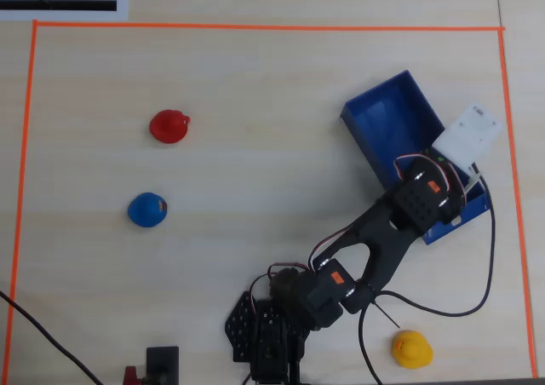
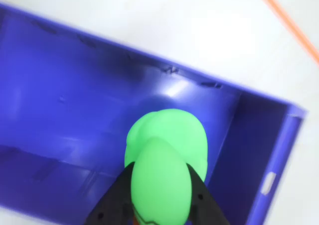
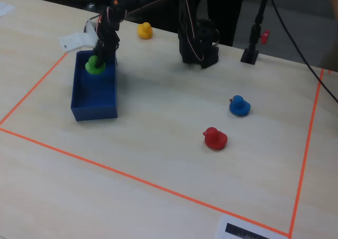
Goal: Grasp green duck and put it into box.
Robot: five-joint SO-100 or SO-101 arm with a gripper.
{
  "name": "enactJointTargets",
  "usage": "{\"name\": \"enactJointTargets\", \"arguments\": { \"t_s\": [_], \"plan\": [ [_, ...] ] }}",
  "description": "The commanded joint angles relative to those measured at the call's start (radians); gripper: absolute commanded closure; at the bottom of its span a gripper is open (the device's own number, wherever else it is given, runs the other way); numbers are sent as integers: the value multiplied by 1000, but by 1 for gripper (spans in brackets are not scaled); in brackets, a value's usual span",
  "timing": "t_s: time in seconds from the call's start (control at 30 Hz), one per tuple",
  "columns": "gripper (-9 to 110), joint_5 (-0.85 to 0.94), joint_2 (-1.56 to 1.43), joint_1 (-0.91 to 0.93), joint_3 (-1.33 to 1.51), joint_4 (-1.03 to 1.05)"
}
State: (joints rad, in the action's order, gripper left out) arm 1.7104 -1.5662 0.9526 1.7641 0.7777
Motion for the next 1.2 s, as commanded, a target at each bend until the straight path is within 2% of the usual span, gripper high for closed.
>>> {"name": "enactJointTargets", "arguments": {
  "t_s": [0.0,0.27,0.43,0.77,0.87,0.97,1.1,1.17],
  "plan": [
    [100,25,-51,14,52,-84],
    [95,43,3,18,81,-209],
    [89,46,5,28,75,-215],
    [83,44,-61,29,80,-164],
    [84,2,-106,9,48,-115],
    [86,-147,-160,-77,-101,-14],
    [99,-245,-202,-290,-390,268],
    [101,-253,-244,-423,-454,397]
  ]
}}
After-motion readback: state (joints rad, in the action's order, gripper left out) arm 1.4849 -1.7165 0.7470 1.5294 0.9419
